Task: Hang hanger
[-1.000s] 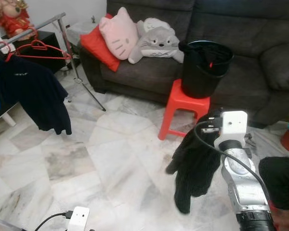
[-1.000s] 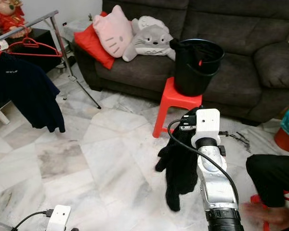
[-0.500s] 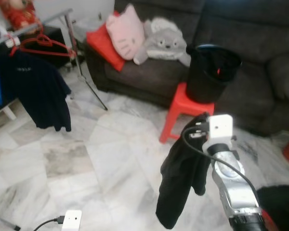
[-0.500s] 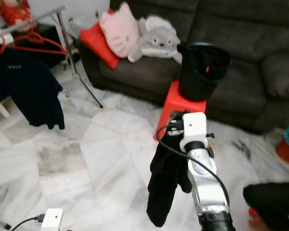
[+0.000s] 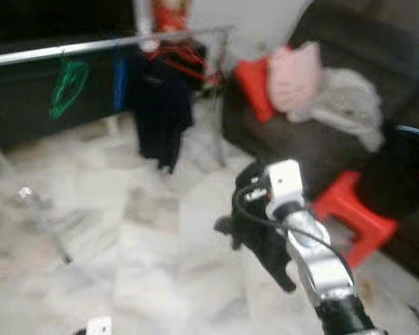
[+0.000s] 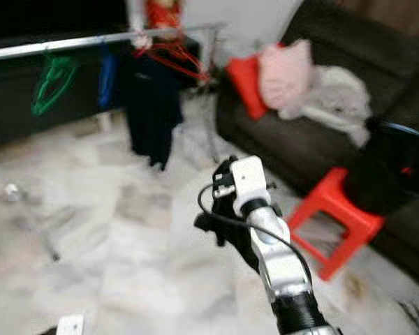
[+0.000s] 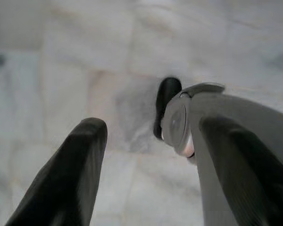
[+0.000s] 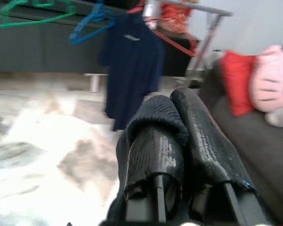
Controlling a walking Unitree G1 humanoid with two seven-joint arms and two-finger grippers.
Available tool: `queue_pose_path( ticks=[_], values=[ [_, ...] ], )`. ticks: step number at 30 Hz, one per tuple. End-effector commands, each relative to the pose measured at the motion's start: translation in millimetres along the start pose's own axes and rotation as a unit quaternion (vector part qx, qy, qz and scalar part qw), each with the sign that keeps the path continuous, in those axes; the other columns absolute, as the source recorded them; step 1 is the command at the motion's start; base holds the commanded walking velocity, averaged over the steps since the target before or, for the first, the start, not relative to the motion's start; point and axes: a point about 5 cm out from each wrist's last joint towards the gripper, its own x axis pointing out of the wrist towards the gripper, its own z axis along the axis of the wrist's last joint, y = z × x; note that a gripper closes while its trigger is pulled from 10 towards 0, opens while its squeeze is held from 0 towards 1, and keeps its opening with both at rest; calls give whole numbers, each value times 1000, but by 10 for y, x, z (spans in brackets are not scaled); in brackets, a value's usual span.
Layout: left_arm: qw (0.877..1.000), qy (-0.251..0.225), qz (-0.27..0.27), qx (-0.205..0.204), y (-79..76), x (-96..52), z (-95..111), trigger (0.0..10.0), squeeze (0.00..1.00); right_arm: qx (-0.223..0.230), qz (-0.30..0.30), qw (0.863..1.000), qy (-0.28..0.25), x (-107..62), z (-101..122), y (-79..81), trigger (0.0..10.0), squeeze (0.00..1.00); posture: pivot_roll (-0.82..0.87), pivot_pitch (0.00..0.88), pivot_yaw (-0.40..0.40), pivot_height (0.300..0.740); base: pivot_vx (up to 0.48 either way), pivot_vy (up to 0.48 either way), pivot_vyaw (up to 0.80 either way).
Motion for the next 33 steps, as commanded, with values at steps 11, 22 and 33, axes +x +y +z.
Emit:
queue_pose_path(
  ticks=[11,22,33],
  values=[
    [997,2,-25,77,32,-7,-42,10000,0,20,-48,998,-29,-55,25,-136,10000,0,-1,0,-80,740,0,0,415],
    [993,0,-33,109,89,-1,-19,10000,0,39,-83,995,-29,-107,-35,-153,10000,0,-32,0,-24,740,0,0,0],
    [992,2,-45,120,48,-4,-30,10000,0,51,-102,993,-22,-142,-104,-141,10000,0,-18,0,-45,740,0,0,0]
  ],
)
